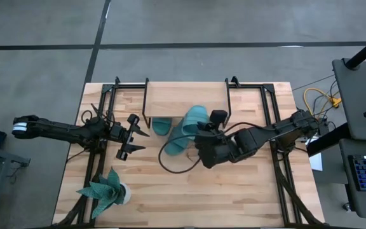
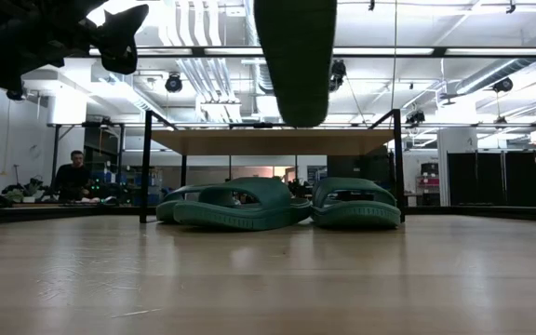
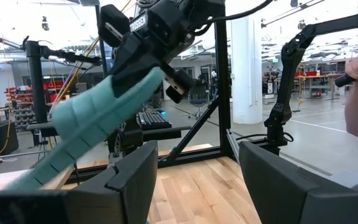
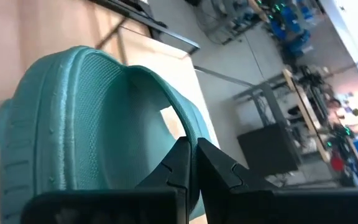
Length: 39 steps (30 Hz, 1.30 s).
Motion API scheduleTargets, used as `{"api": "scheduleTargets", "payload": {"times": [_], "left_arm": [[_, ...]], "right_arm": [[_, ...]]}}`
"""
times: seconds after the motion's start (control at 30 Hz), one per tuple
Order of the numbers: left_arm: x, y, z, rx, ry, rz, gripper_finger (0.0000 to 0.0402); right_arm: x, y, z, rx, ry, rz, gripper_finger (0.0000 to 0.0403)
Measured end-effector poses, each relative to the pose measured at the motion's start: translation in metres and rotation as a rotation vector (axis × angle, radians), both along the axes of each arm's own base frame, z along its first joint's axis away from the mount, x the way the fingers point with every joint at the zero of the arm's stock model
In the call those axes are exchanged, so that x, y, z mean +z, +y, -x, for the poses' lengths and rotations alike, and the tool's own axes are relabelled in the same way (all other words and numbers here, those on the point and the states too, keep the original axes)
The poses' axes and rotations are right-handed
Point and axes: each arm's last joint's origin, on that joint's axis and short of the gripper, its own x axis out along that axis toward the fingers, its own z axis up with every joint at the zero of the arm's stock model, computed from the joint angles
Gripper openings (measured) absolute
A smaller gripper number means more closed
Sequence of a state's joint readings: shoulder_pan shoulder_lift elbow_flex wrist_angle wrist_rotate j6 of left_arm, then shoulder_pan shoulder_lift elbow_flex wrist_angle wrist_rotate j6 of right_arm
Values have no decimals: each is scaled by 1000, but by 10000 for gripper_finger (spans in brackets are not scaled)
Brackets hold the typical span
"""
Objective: Pick and place slides into the shelf
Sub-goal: Put the blue slipper on the shelf
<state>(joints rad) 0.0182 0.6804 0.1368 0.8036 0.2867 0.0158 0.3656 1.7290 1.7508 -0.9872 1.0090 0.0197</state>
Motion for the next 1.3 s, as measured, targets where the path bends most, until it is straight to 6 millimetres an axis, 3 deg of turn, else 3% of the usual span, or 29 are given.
{"api": "scheduleTargets", "payload": {"times": [0.43,0.67,0.97,1.3], "left_arm": [[0,0,0,0,0,0,211],[0,0,0,0,0,0,211],[0,0,0,0,0,0,211],[0,0,0,0,0,0,211]], "right_arm": [[1,2,-5,74,31,38,11],[-12,1,-12,185,111,37,11],[-25,-11,-23,241,147,82,11],[-25,-29,-27,238,191,137,11]]}}
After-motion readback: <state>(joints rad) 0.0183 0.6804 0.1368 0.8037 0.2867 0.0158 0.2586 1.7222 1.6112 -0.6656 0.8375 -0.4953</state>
